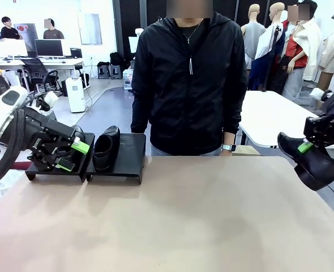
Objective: Organize the shoes by placing them on the stand.
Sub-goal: Pick up one Shoe and place it in the middle of the table.
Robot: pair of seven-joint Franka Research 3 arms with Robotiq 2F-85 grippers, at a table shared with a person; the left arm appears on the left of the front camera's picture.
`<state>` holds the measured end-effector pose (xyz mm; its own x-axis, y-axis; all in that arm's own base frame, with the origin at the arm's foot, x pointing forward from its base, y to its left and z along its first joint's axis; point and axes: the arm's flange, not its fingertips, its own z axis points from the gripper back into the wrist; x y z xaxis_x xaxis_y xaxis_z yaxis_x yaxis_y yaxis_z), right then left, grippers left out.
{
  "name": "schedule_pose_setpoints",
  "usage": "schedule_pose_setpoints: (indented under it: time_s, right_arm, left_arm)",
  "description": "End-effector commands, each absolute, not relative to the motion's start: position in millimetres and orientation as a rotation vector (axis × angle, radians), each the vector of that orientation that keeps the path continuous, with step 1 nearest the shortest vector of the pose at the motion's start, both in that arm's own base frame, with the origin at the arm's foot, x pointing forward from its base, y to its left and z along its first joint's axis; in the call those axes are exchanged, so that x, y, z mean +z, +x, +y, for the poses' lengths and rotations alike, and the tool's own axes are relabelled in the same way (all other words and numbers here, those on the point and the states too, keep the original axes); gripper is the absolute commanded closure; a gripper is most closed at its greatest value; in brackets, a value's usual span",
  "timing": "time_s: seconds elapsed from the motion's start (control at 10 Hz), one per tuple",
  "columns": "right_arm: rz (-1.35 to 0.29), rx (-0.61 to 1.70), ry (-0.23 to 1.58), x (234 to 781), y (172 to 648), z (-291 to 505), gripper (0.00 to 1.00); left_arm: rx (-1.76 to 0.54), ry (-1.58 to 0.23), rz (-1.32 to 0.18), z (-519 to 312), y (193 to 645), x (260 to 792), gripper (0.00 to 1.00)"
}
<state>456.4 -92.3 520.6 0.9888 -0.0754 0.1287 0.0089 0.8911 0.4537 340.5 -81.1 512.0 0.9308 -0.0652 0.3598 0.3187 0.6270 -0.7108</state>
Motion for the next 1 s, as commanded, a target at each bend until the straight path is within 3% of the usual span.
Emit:
schedule_pose_setpoints:
  time_s: [0.0,0.4,0.5,0.7,0.9]
  right_arm:
    - [-0.088,-0.026,0.478,517,472,-91,1.00]
    - [-0.107,-0.037,0.476,507,463,-91,1.00]
    - [-0.065,-0.106,0.472,506,485,-89,1.00]
    - [-0.055,-0.282,0.357,526,474,-27,1.00]
    - [-0.061,-0.348,0.443,537,448,52,1.00]
  left_arm:
    - [-0.229,-0.890,-0.318,-81,341,513,0.00]
    - [-0.229,-0.890,-0.318,-81,341,513,0.00]
    - [-0.229,-0.890,-0.318,-81,341,513,0.00]
    - [-0.229,-0.890,-0.318,-81,341,513,0.00]
    - [-0.229,-0.890,-0.318,-81,341,513,0.00]
